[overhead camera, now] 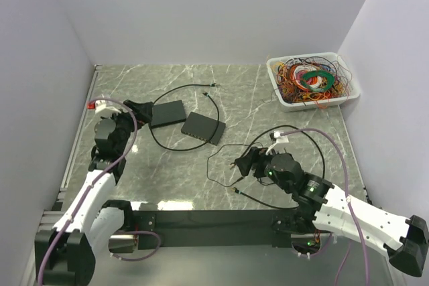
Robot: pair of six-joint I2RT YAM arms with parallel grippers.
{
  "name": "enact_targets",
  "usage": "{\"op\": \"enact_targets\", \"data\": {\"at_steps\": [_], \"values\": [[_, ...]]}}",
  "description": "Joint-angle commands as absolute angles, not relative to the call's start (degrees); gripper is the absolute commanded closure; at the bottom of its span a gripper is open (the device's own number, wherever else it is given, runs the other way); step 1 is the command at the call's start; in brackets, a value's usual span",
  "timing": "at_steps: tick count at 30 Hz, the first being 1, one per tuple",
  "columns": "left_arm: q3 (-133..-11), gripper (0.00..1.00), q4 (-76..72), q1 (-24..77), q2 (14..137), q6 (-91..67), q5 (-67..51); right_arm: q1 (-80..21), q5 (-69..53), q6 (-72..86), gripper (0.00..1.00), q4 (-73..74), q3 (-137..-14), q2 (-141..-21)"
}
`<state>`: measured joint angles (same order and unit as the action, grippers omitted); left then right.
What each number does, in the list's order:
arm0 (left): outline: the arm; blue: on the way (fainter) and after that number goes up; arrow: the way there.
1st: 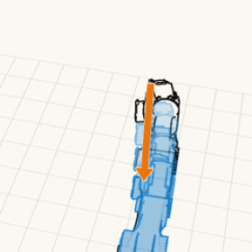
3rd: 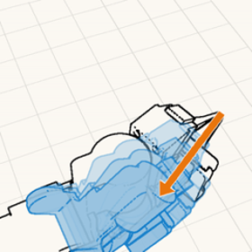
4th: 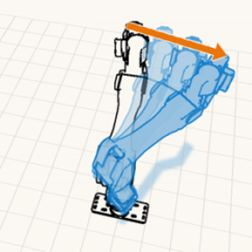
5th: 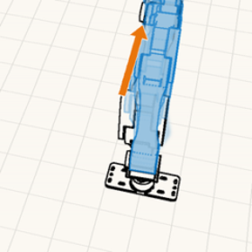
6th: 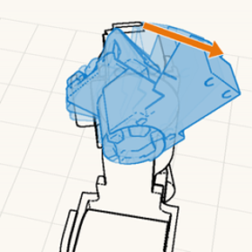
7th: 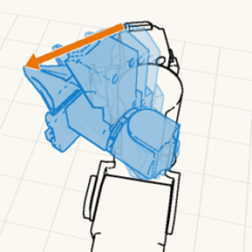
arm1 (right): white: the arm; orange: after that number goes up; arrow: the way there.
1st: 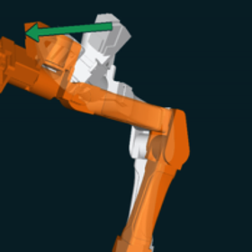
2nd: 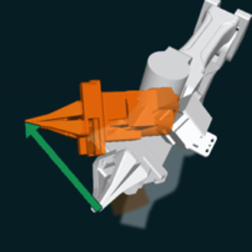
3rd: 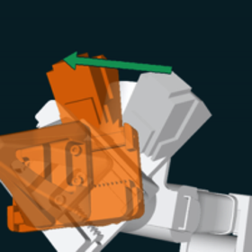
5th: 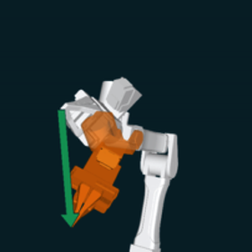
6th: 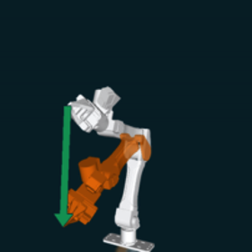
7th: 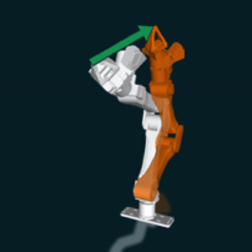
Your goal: Insert the plug into the switch port
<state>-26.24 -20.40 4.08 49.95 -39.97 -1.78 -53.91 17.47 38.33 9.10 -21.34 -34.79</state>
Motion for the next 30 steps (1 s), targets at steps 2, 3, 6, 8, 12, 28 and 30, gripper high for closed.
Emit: {"op": "enact_targets", "data": {"at_steps": [2, 3, 6, 8, 12, 28, 30], "values": [[-21.91, 0.01, -24.74, 4.31, 43.61, -44.81, -6.93, -54.67, 17.49, 38.15, 0.12, 6.94, -24.69, -36.73], [-20.23, 0.01, -26.87, 4.31, 42.64, -46.39, -7.99, -54.84, 17.23, 37.71, 0.12, 7.12, -25.05, -37.0], [-15.74, 0.01, -31.72, 4.31, 39.91, -47.56, -9.74, -54.84, 16.35, 37.62, 0.12, 8.0, -26.71, -37.44], [-16.87, 0.0, -29.98, 4.39, 39.81, -44.4, -10.37, -54.93, 16.08, 37.62, 0.12, 8.35, -26.98, -37.27], [-20.38, 0.01, -24.01, 5.53, 44.81, -40.35, -10.98, -54.84, 16.96, 37.7, 0.11, 7.65, -26.63, -37.61], [-38.31, 0.03, -12.13, 24.87, 75.38, -34.1, 11.08, -47.83, 20.68, 33.66, 0.04, 13.08, -40.42, -55.71], [-40.51, 0.07, -11.08, 25.22, 78.12, -34.63, 10.2, -43.96, 16.28, 33.05, 0.04, 13.36, -43.75, -60.61]]}}
